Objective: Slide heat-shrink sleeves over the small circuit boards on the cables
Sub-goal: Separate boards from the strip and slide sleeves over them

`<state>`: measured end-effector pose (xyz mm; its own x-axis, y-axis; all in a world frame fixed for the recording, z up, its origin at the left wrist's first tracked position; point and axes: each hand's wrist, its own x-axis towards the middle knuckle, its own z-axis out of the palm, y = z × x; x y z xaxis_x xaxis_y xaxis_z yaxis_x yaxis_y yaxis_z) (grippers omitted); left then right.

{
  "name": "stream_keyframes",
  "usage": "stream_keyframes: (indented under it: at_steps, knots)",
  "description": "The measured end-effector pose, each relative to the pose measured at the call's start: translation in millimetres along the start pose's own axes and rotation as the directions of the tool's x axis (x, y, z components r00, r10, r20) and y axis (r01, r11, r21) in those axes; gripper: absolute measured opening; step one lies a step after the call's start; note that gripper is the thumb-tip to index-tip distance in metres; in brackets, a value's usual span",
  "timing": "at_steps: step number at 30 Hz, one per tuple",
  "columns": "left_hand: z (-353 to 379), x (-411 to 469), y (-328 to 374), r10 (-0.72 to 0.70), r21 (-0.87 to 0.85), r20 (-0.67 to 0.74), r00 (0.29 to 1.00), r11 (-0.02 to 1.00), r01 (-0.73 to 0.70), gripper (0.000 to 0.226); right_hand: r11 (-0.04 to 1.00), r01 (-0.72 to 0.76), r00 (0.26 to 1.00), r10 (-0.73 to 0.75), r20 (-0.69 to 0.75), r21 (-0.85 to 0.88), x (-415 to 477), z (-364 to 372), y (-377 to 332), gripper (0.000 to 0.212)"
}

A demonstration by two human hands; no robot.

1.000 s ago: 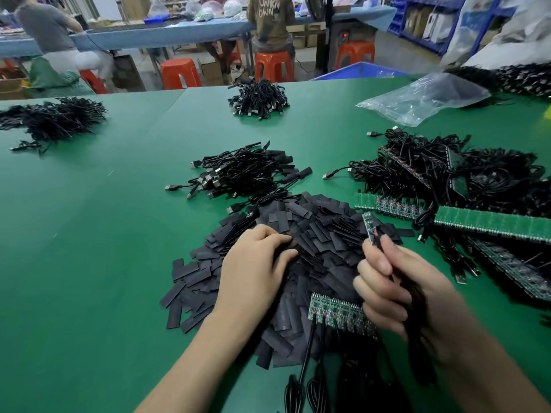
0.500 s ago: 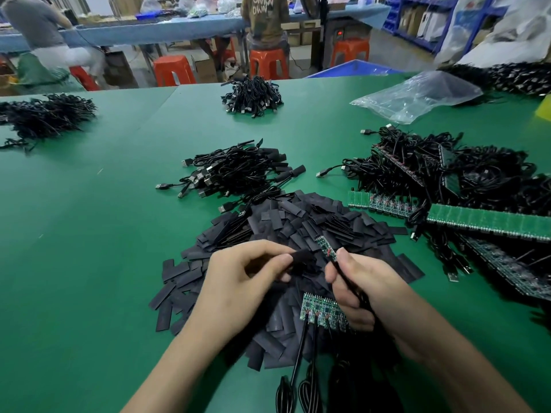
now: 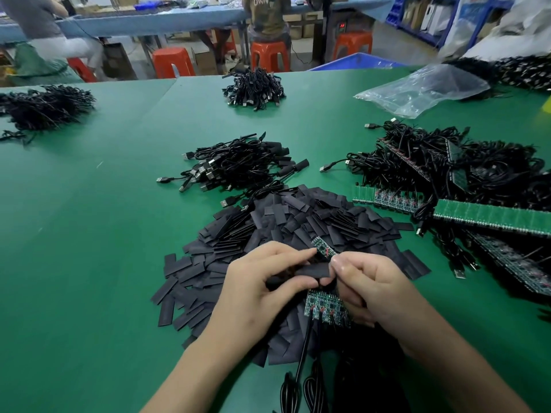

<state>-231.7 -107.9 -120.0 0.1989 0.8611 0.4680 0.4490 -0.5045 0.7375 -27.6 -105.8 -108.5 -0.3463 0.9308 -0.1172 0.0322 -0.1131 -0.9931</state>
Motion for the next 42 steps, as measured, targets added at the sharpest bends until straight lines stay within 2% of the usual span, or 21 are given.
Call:
stream_keyframes:
  at_steps: [2,4,8,11,21,26,34,42]
  knots:
    - [-2.4,0.4,-1.6,0.0,0.056,-0.01,1.0,0.998,0.0,0.03,0.977,0.069,0.994,-0.085,-0.071,-0.202,-0.9,-5.1,2.2,0.038]
    - [-5.9,1.2,-4.3,0.003,0.094,-0.04,0.999,0.996,0.001,0.026,0.929,0.093,0.988,-0.132,-0.085,-0.357,-1.5,-9.7,1.7,0.042]
    - [-10.7,1.6,-8.1,0.025,0.098,-0.075,0.997,0.995,-0.018,0.024,0.978,0.061,0.998,-0.055,0.036,-0.199,-2.9,-13.7,-3.6,0.044]
    - [-10.1,1.2,-8.6,0.049,0.102,-0.069,0.996,0.994,-0.042,0.023,0.985,0.033,0.995,-0.017,0.099,-0.167,-3.8,-14.0,-6.4,0.044]
    - [-7.7,0.4,-10.5,0.073,0.118,-0.088,0.993,0.991,-0.063,0.022,0.995,-0.016,0.992,0.028,0.123,-0.102,-4.2,-15.4,-6.5,0.043]
    - [-8.4,0.7,-12.2,0.08,0.128,-0.073,0.994,0.989,-0.07,0.022,0.994,-0.036,0.986,0.053,0.161,-0.104,-3.5,-11.8,-5.8,0.044]
    - [-16.2,1.7,-19.2,0.074,0.135,0.043,0.996,0.988,-0.08,0.024,0.985,-0.028,0.975,0.065,0.214,-0.172,-6.1,-9.2,-9.8,0.042]
    - [-20.8,3.0,-19.4,0.103,0.121,0.125,0.987,0.986,-0.118,0.022,0.976,-0.027,0.975,0.074,0.209,-0.217,-7.6,-13.0,-11.8,0.042]
